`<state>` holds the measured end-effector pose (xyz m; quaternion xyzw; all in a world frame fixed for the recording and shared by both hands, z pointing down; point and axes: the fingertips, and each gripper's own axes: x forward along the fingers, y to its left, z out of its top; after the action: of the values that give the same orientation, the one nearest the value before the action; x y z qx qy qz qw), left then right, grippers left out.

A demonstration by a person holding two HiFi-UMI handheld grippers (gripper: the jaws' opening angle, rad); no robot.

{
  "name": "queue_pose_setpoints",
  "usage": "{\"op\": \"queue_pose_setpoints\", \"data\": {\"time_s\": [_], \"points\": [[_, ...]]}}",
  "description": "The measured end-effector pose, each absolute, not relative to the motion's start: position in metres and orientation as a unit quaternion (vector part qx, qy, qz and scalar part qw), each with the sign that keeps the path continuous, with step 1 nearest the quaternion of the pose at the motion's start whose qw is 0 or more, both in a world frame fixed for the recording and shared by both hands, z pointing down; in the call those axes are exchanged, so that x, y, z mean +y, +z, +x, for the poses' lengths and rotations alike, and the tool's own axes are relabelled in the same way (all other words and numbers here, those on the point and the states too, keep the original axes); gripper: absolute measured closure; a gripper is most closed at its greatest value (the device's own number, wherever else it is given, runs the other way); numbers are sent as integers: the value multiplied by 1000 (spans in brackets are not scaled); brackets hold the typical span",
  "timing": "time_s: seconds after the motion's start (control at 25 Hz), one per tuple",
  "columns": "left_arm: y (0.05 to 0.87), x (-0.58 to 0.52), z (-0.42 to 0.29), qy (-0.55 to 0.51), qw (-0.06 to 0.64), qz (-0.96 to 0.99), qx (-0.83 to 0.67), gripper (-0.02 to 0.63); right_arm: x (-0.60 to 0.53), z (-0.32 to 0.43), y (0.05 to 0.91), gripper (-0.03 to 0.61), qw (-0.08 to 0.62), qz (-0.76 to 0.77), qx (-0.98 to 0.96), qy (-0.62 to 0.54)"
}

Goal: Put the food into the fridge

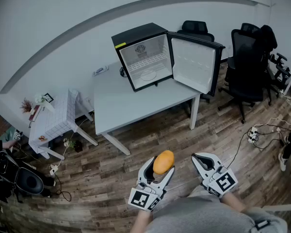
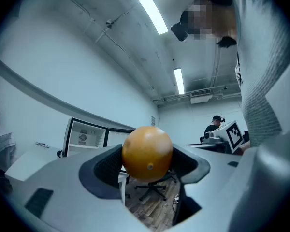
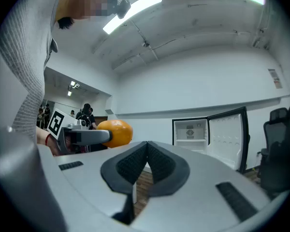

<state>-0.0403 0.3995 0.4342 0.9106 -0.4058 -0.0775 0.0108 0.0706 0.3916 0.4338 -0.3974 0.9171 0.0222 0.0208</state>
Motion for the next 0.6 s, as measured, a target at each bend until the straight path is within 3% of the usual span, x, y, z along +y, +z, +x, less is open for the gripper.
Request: {"op": "queue_pose_setpoints", "data": {"time_s": [0.6], "points": [[440, 401, -34, -80, 15, 909, -409, 296, 392, 73, 437, 566, 13, -390, 920, 31]]}}
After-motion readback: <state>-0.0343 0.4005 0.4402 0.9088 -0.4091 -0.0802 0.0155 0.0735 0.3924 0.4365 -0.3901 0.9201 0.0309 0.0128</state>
